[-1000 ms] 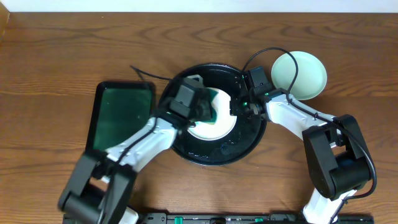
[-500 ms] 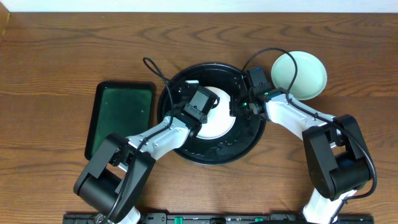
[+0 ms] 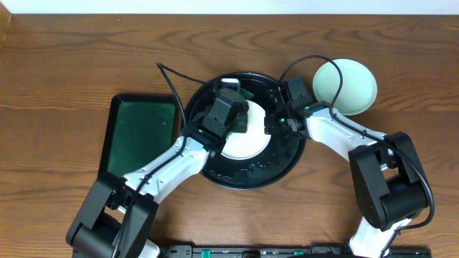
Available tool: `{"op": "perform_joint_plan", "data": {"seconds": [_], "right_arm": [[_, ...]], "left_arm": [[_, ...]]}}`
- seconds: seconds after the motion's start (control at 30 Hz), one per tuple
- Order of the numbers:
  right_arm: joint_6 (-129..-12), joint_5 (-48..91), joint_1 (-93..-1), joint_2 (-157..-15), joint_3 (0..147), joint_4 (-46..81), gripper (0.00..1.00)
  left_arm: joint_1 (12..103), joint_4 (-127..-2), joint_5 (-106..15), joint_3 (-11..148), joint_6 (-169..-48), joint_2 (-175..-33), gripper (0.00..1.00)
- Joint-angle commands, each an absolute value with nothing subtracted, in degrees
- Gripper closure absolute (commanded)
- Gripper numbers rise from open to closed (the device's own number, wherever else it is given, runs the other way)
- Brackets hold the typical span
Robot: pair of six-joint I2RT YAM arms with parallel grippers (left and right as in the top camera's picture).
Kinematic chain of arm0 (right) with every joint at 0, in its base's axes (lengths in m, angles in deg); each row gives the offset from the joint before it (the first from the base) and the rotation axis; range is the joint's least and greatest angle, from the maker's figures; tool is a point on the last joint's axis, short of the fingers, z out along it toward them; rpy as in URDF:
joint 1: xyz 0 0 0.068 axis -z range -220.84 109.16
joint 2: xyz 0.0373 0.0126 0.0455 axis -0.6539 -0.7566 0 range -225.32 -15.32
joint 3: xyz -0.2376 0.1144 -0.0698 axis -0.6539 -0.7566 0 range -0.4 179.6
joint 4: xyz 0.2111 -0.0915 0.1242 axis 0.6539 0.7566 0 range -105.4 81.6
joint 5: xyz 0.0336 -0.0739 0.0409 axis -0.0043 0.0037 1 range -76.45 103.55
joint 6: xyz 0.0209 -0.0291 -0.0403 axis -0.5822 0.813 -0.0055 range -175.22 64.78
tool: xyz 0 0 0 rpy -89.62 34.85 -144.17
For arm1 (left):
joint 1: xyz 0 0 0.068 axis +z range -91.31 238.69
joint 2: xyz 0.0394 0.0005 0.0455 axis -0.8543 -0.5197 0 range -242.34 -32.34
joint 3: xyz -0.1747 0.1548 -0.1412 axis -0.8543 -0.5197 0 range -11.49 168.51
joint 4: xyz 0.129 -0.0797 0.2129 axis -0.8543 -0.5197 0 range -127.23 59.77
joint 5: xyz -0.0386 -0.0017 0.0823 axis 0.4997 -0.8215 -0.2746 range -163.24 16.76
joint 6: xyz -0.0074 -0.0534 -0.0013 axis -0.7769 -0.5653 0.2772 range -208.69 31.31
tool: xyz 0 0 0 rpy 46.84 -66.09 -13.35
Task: Clean dirty plates on tray and stack at the side
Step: 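Scrub the white plate with the left-held sponge while right holds it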
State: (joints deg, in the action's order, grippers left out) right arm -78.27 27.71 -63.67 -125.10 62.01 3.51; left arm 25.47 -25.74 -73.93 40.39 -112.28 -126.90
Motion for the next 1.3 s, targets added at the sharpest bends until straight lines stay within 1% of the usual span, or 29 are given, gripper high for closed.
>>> {"op": "perform_joint_plan", "data": {"seconds": [0.0, 0.17, 0.33, 0.53, 0.87, 1.13, 1.2, 1.27], "right_arm": [[-78.7, 22.8, -64.2, -128.3, 60.5, 4.8, 0.99], [-78.7, 22.8, -64.2, -128.3, 60.5, 4.8, 0.99], [-78.7, 22.8, -64.2, -128.3, 60.5, 5.1, 0.99], [-78.3, 22.8, -64.2, -128.3, 60.5, 5.2, 0.99], [-78.3, 22.8, -64.2, -128.3, 60.5, 5.4, 0.99], [-78.2, 22.8, -64.2, -128.3, 60.5, 5.6, 0.99], [-78.0, 22.8, -64.2, -128.3, 60.5, 5.6, 0.99], [-78.0, 22.8, -64.2, -128.3, 60.5, 5.6, 0.99]], "left_arm": [[24.9, -24.6, -63.0, 40.1, -117.4, -129.8, 0.92], [25.0, -25.1, -64.9, 40.1, -116.3, -135.9, 0.92], [25.0, -31.7, -80.0, 40.1, -116.1, -137.8, 0.93], [25.2, -34.2, -96.1, 40.1, -107.1, -137.1, 0.93], [25.2, -34.2, -113.9, 40.8, -100.4, -136.9, 0.93], [25.2, -33.0, -113.6, 41.0, -100.3, -134.5, 0.93], [25.2, -31.6, -106.5, 41.0, -100.3, -133.9, 0.93], [25.2, -30.5, -94.1, 41.0, -100.3, -133.9, 0.93]]}}
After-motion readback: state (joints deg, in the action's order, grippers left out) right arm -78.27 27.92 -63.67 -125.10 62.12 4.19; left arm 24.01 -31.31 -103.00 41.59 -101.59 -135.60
